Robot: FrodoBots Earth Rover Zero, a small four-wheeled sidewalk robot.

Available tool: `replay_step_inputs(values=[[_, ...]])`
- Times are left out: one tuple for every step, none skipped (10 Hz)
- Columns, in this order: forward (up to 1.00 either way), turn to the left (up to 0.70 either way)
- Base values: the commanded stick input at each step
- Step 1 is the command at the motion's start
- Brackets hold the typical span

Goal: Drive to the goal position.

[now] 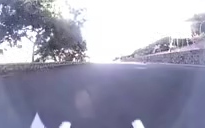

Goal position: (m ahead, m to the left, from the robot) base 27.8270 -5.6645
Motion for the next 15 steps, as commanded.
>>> replay_step_inputs(values=[[0.50,0.00],[0.50,0.00],[0.50,0.00],[0.50,0.00],[0.50,0.00],[0.50,0.00],[0.50,0.00],[0.50,0.00],[0.50,0.00],[0.50,0.00],[0.50,0.00],[0.50,0.00],[0.50,0.00],[0.50,0.00],[0.50,0.00]])
